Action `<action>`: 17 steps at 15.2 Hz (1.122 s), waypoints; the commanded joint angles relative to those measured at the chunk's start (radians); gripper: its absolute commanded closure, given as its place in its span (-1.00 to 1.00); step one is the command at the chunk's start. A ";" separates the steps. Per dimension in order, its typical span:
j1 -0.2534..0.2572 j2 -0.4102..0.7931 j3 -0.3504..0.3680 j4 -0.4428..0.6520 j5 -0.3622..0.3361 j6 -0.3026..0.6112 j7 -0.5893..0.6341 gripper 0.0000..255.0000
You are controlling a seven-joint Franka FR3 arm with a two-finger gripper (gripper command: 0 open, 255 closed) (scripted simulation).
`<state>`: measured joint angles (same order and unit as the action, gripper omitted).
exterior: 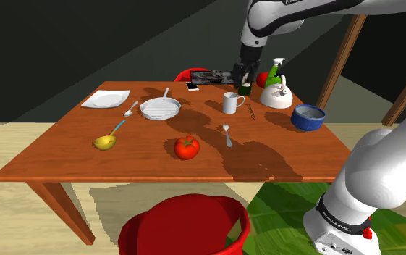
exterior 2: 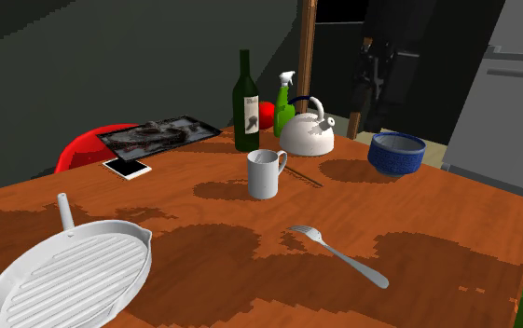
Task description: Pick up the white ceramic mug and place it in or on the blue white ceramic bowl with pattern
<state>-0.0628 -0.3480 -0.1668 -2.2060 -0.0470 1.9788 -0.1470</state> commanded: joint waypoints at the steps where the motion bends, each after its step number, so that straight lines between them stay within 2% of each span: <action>1: -0.003 0.064 -0.023 0.031 0.006 0.027 -0.038 -1.00; 9: -0.027 0.368 -0.092 0.231 0.079 0.098 -0.197 -1.00; 17: -0.095 0.694 -0.105 0.526 0.176 0.089 -0.336 -1.00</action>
<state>-0.1472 0.2943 -0.2734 -1.7313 0.1151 2.0719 -0.4668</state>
